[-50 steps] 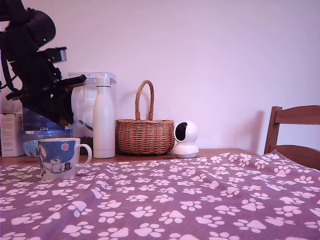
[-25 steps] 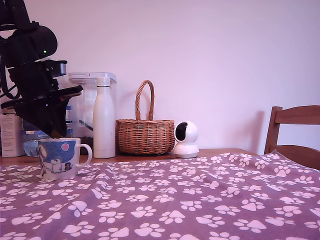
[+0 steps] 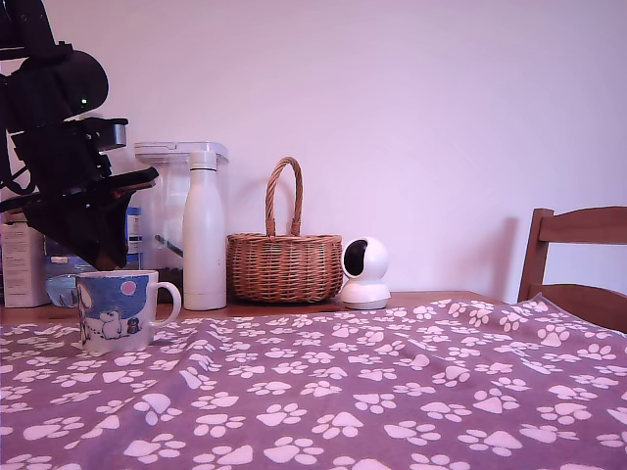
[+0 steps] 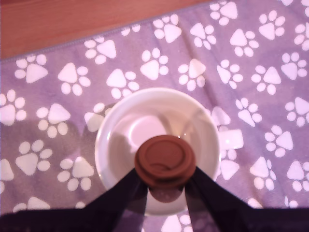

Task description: Pick up the coffee capsules from the table one by one and drop them inside the nearest coffee cup

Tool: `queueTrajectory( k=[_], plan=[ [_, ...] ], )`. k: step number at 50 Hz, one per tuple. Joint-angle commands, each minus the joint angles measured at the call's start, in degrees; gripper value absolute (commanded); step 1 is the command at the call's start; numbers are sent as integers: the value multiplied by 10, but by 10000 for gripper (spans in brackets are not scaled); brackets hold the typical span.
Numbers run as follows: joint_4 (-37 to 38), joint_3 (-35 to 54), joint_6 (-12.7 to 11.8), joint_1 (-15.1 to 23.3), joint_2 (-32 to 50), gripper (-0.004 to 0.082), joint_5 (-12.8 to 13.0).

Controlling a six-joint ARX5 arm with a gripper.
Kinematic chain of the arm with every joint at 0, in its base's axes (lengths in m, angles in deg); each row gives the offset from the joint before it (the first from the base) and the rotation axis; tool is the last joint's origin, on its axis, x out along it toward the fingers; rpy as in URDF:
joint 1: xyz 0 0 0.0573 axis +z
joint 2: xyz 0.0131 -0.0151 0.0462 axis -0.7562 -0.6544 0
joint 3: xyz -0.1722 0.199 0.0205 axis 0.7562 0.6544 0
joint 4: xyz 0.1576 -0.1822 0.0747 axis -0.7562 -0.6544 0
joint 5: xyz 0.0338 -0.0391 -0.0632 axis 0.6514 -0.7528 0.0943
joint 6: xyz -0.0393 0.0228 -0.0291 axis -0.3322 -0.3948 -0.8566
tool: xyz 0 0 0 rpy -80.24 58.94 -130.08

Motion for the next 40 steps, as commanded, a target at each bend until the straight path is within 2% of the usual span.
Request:
queueTrajectory(
  k=[1, 13, 16, 22, 25, 32, 40],
  plan=[
    [-1, -4, 1, 2, -12, 75, 1],
    [2, -4, 1, 2, -12, 102, 1],
    [8, -4, 2, 2, -12, 187, 1],
    [23, -4, 3, 2, -12, 467, 3],
    [31, -3, 3, 2, -12, 549, 5],
    [50, -3, 17, 1, -12, 621, 5],
    [78, -3, 27, -3, -9, 623, 1]
  ],
)
